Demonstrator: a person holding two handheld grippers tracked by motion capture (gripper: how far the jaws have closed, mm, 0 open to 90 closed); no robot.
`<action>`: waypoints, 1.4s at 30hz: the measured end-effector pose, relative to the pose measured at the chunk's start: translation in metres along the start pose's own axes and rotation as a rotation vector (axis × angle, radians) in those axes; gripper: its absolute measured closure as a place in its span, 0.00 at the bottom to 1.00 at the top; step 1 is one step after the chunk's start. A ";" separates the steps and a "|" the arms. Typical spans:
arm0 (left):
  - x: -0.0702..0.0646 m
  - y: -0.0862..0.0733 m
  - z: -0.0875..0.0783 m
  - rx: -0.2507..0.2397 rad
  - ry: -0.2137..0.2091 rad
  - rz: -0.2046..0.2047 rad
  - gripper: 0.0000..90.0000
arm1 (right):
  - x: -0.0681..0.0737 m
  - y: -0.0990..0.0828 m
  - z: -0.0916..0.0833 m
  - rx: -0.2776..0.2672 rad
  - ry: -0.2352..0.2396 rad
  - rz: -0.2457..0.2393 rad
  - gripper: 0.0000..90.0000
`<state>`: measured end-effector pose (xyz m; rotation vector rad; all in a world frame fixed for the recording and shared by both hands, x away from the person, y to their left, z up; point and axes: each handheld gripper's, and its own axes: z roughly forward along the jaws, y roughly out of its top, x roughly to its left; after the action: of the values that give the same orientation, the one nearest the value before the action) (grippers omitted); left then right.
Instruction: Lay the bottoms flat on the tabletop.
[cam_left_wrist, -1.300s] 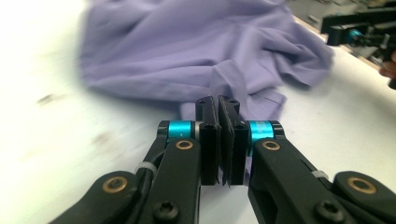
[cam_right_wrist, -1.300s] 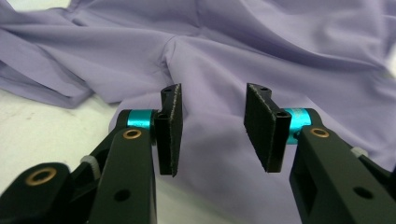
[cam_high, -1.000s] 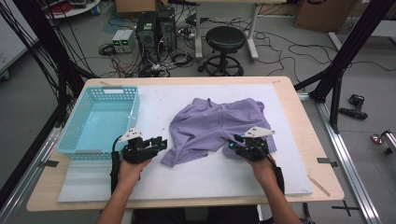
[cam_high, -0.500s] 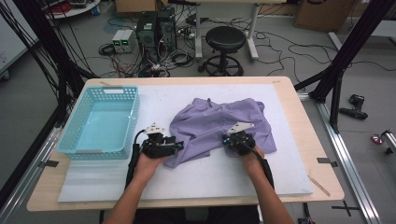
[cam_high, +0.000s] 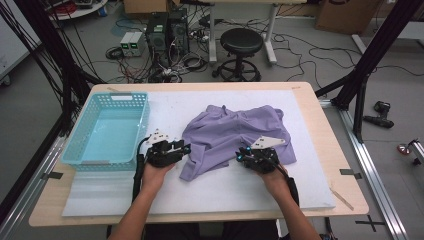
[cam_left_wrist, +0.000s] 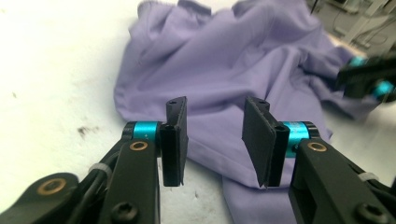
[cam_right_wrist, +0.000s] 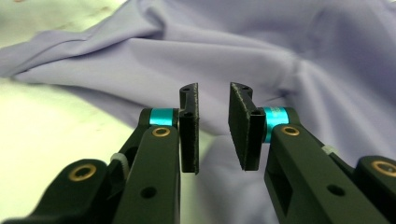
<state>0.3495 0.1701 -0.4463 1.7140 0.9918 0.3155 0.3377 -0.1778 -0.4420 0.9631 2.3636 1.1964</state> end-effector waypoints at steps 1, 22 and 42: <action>0.001 0.001 -0.002 -0.009 0.002 0.002 0.67 | 0.003 0.000 0.002 0.009 0.017 0.007 0.79; 0.004 0.007 -0.014 -0.031 0.002 0.011 0.67 | 0.021 -0.018 -0.011 0.131 0.235 -0.086 1.00; -0.001 -0.005 0.030 0.212 -0.009 -0.048 0.60 | -0.043 -0.055 -0.060 0.128 -0.117 0.134 0.52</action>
<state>0.3658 0.1500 -0.4618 1.8769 1.0893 0.1752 0.3126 -0.2657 -0.4508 1.2159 2.3373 1.0136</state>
